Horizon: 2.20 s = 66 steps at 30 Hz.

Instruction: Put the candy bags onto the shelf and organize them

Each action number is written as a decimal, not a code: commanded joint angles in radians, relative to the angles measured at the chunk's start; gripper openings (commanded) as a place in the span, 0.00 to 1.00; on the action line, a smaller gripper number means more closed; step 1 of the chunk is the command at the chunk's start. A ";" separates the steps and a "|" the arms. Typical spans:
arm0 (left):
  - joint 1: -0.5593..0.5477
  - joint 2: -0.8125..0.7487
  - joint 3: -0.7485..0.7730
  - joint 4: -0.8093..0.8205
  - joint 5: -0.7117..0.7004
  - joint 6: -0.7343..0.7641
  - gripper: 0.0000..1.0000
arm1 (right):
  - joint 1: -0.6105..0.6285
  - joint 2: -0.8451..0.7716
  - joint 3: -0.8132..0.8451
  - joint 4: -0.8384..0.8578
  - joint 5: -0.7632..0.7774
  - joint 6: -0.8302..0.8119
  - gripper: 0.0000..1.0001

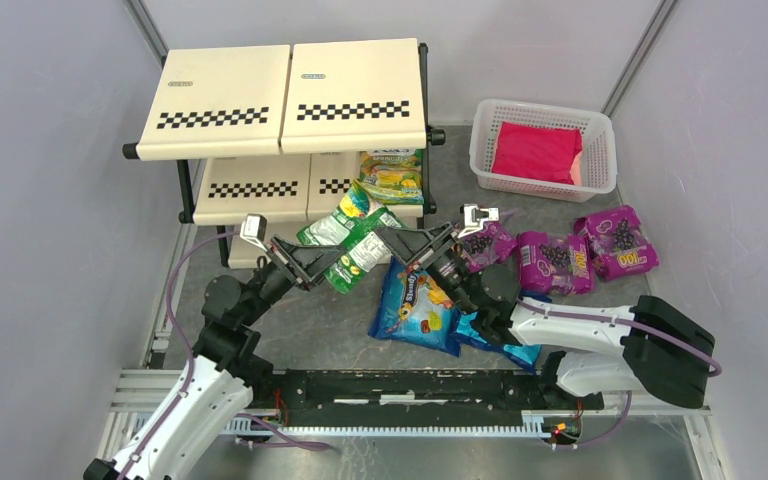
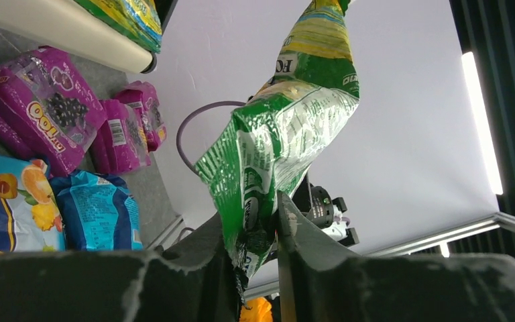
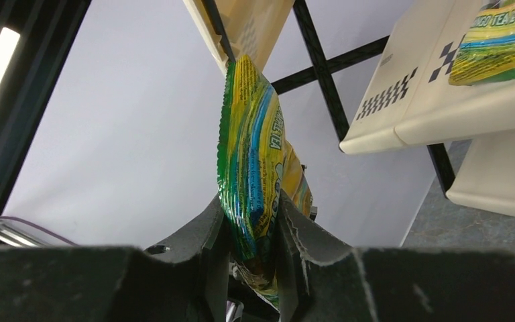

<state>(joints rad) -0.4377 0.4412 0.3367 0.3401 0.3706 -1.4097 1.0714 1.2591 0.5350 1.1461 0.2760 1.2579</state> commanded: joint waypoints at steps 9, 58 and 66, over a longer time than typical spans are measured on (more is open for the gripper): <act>-0.001 -0.010 0.040 -0.043 -0.200 -0.133 0.14 | 0.001 -0.181 0.025 -0.236 0.075 -0.317 0.77; 0.002 0.651 0.508 -0.180 -0.825 -0.077 0.32 | 0.002 -0.831 -0.150 -0.529 0.648 -1.016 0.80; 0.002 0.570 0.535 -0.525 -0.731 -0.114 0.87 | 0.001 -0.835 -0.148 -0.537 0.607 -0.982 0.80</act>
<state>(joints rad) -0.4381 1.0698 0.8551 -0.0280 -0.3939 -1.5101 1.0714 0.4309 0.3943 0.5858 0.8993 0.2665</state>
